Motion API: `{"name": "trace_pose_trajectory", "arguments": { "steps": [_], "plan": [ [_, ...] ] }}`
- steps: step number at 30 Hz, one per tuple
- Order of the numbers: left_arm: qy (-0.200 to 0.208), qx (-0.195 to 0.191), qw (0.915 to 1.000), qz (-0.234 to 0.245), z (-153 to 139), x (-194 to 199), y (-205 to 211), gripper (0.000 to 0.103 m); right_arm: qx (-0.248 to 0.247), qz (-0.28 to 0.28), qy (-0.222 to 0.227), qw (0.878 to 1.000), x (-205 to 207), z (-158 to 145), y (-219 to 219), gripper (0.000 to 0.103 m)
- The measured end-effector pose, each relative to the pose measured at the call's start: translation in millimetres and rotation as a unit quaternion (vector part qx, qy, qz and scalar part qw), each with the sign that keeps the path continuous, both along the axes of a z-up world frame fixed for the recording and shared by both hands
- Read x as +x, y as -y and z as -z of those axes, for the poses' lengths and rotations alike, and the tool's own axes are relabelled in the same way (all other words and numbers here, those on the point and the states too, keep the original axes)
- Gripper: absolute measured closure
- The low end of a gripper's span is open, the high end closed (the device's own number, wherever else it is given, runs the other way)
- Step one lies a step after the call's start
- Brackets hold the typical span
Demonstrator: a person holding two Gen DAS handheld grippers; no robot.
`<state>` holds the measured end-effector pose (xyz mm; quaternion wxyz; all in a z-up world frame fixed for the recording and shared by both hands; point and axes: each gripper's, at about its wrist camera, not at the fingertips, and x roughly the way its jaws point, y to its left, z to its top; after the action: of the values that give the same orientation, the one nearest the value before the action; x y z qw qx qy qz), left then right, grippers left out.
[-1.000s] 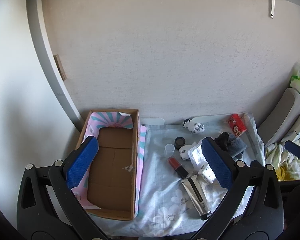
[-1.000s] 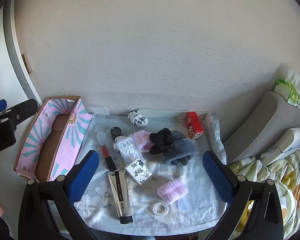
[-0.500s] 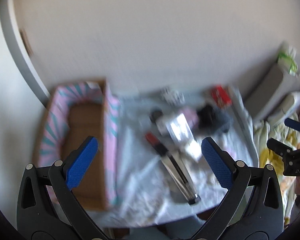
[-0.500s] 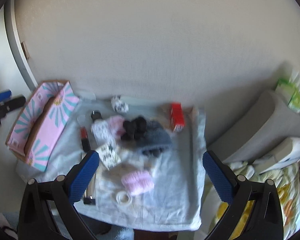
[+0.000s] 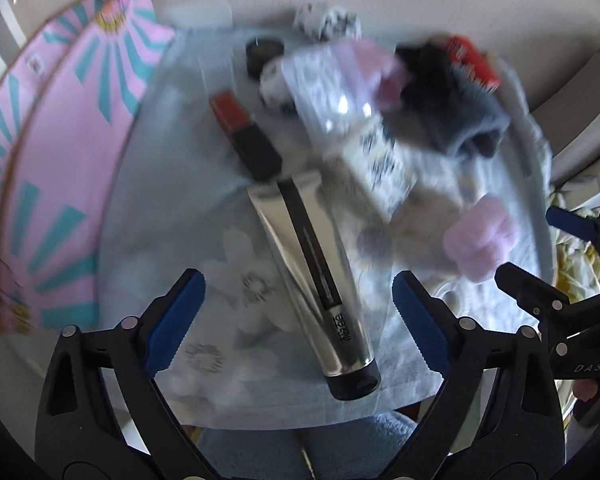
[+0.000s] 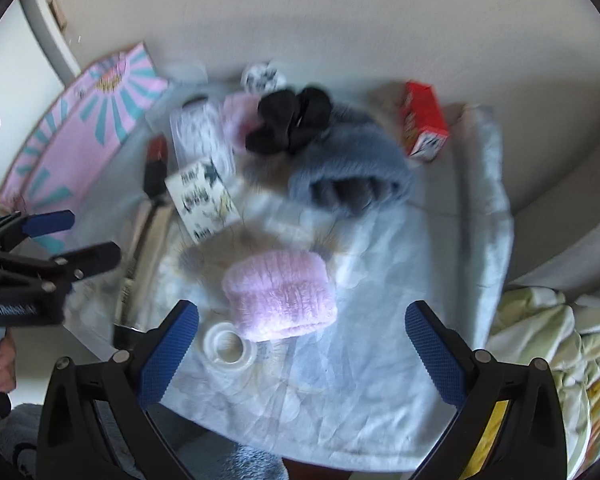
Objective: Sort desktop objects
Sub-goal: 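Grasp the silver tube with the left tool while the right tool grasps the pink fuzzy pouch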
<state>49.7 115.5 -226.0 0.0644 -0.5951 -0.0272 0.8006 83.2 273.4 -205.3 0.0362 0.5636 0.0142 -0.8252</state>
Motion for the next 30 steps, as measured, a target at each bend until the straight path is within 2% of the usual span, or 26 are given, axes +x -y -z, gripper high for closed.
{"name": "trace_pose_trajectory", "arguments": {
  "steps": [4,8,11,13,15,20,30],
  "plan": [
    [0.018,0.0,0.9992,-0.037,22.2,1.3,-1.9,0.014,-0.005,-0.023,0.016,1.0,-6.5,22.7,0.3,0.0],
    [0.018,-0.013,0.9987,-0.047,33.9,2.5,-4.9,0.024,-0.013,-0.039,0.022,0.999,-10.7,34.0,2.9,0.002],
    [0.007,-0.031,0.9979,-0.057,34.4,5.0,-10.3,0.029,-0.014,-0.052,0.026,0.998,-14.4,39.6,6.4,0.011],
    [-0.001,-0.042,0.9976,-0.055,34.1,7.1,-12.4,0.034,-0.013,-0.057,0.028,0.998,-16.7,42.5,8.2,0.022],
    [-0.009,-0.05,0.9973,-0.053,32.3,10.0,-13.4,0.044,-0.015,-0.061,0.034,0.997,-18.5,45.8,9.6,0.04],
    [-0.012,-0.042,0.9977,-0.053,29.5,15.0,-9.5,0.057,-0.013,-0.067,0.03,0.997,-16.8,45.8,13.0,0.051],
    [-0.016,0.005,0.9986,-0.051,16.3,22.8,6.8,0.064,-0.025,-0.057,0.016,0.998,-14.3,33.4,7.3,0.079]
  ]
}}
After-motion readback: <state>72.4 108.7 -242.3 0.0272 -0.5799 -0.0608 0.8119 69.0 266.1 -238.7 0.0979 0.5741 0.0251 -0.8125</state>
